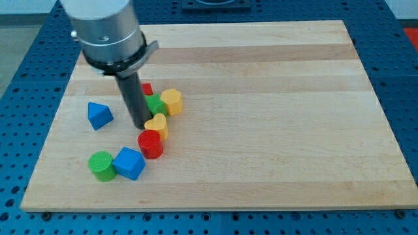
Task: Move your arm to the center left
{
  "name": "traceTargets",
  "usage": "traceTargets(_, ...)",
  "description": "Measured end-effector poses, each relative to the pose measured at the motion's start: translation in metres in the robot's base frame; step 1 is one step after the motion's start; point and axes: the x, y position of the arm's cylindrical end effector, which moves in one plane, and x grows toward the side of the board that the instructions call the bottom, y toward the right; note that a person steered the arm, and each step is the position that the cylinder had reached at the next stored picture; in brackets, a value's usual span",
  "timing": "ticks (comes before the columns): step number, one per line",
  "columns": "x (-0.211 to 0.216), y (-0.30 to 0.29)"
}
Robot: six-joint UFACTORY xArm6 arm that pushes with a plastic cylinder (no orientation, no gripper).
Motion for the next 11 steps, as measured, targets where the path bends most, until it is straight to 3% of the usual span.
traceTargets(4, -0.066, 0.084)
traceTargets(7, -0.131, 0.084)
traceTargets(11, -0.120, 0.020)
